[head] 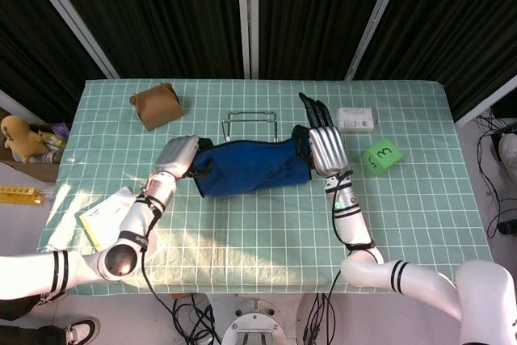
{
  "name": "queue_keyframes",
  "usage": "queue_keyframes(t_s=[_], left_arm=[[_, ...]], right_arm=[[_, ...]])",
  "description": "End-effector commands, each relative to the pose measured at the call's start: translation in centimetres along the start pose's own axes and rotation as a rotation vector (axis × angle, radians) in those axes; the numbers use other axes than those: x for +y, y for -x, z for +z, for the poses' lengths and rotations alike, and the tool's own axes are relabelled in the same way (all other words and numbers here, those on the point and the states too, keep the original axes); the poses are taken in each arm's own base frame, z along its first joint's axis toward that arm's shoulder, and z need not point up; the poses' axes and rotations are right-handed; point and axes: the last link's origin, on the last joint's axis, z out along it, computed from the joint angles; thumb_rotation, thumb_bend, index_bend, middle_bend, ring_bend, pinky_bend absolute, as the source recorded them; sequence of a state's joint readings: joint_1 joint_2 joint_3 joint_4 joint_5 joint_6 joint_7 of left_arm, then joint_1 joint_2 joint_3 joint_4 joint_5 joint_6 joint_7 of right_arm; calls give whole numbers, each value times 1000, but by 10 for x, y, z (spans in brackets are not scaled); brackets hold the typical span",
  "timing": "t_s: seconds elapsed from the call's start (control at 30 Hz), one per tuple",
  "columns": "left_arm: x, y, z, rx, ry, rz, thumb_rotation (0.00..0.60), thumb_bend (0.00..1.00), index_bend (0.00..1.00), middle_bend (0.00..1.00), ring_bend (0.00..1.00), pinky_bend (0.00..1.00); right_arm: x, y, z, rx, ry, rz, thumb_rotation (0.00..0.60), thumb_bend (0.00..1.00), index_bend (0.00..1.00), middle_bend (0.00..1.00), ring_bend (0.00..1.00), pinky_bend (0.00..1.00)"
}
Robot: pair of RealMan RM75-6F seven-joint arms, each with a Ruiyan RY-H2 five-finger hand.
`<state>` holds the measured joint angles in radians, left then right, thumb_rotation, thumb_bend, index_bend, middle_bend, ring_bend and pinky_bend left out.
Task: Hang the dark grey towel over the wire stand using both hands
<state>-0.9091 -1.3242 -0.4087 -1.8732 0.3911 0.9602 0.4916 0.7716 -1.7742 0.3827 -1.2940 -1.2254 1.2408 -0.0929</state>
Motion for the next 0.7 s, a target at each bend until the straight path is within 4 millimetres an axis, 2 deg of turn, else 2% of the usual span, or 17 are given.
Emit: queue_keyframes(t_s=[0.03,0.3,0.43,0.7], left_arm=[[19,-22,23,12,-11,39,600,687,839,608,578,656],[34,-49,56,35,-59,33,600,687,840,608,578,656],[32,-60,72,40,-104,31,600,687,841,608,578,656],[27,-75,95,35,-158,-23,600,687,841,608,579,657]], right_arm=[[4,0,10,11,35,35,600,538,1000,10,0,0],[4,-3,44,16,83,84,600,534,1000,10,0,0],[-1,1,62,6,108,119,600,533,1000,10,0,0],[-3,3,99,18,136,81,600,532,1000,10,0,0]])
